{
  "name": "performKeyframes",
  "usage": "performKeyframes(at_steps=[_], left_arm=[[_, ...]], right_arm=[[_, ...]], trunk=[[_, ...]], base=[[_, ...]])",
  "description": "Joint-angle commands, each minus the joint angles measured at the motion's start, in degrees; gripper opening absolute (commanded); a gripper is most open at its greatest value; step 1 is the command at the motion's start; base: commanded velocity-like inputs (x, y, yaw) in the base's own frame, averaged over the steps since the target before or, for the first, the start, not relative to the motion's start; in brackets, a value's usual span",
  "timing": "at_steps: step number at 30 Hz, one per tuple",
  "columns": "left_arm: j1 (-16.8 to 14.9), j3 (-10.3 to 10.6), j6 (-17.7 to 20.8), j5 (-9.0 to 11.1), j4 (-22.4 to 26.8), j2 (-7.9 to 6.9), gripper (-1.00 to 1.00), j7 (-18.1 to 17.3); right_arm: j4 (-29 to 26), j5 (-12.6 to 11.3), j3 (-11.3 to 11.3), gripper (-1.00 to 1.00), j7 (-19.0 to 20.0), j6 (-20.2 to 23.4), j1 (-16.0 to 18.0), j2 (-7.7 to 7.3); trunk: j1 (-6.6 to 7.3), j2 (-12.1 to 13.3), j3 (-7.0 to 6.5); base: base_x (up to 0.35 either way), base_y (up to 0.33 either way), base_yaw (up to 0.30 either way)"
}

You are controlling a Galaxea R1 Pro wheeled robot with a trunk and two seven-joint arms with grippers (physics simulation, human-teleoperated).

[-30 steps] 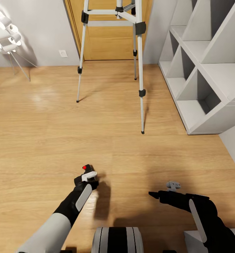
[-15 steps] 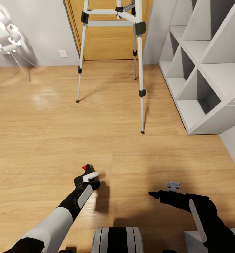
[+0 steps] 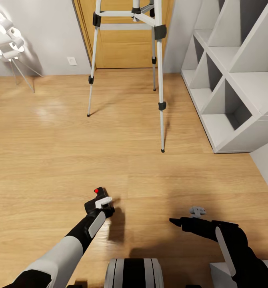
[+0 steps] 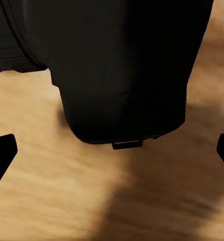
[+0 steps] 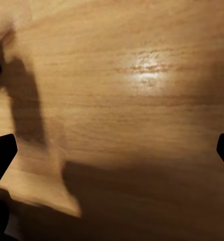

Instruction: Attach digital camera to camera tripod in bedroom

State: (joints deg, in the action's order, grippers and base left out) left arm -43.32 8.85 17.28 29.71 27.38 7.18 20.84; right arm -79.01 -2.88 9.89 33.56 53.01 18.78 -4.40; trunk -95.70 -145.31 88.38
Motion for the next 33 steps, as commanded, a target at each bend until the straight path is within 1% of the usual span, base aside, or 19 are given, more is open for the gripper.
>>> performKeyframes(at_steps=[1, 2, 5, 11, 17, 23, 29, 33], left_arm=[[-0.01, 0.44, -0.63, 0.57, 0.09, -0.06, 1.0, 0.52], [-0.01, 0.42, -1.8, 0.59, 0.04, -0.06, 1.0, 0.52], [-0.01, 0.4, -3.61, 0.6, -0.07, -0.06, 1.0, 0.52], [-0.01, 0.39, -5.59, 0.55, -0.57, 0.13, 1.0, 0.51], [-0.01, 0.32, -6.1, 0.41, -0.83, 0.4, 1.0, 0.51], [-0.01, 0.33, -6.2, 0.42, -0.95, 0.52, 1.0, 0.51], [-0.01, 0.3, -6.44, 0.48, -1.87, 0.56, 1.0, 0.51], [-0.01, 0.33, -8.04, 0.56, -3.33, 0.54, 1.0, 0.51]], right_arm=[[-0.02, -0.28, 0.06, 1.0, 0.01, 0.38, 0.03, 0.0], [-0.02, -0.28, 0.05, 1.0, 0.01, 0.38, 0.02, 0.0], [-0.01, -0.28, 0.05, 1.0, 0.01, 0.36, 0.02, 0.0], [-0.01, -0.28, 0.05, 1.0, 0.01, 0.35, 0.02, 0.0], [-0.01, -0.28, 0.05, 1.0, 0.01, 0.34, 0.02, 0.0], [-0.01, -0.28, 0.05, 1.0, 0.01, 0.34, 0.02, 0.0], [-0.01, -0.28, 0.05, 1.0, 0.01, 0.34, 0.04, 0.0], [-0.01, -0.28, 0.05, 1.0, 0.01, 0.34, 0.03, 0.0]], trunk=[[0.01, -0.01, 0.03], [0.01, -0.01, 0.03], [0.01, -0.01, 0.03], [0.01, -0.01, 0.03], [0.01, -0.01, 0.03], [0.01, -0.01, 0.03], [0.01, -0.01, 0.03], [0.01, -0.01, 0.03]], base=[[0.0, 0.0, 0.0], [0.0, 0.0, 0.0], [0.0, 0.0, 0.0], [0.0, 0.0, 0.0], [0.01, 0.0, 0.0], [0.186, 0.0, 0.0], [0.044, 0.0, 0.0], [0.006, 0.0, 0.0]])
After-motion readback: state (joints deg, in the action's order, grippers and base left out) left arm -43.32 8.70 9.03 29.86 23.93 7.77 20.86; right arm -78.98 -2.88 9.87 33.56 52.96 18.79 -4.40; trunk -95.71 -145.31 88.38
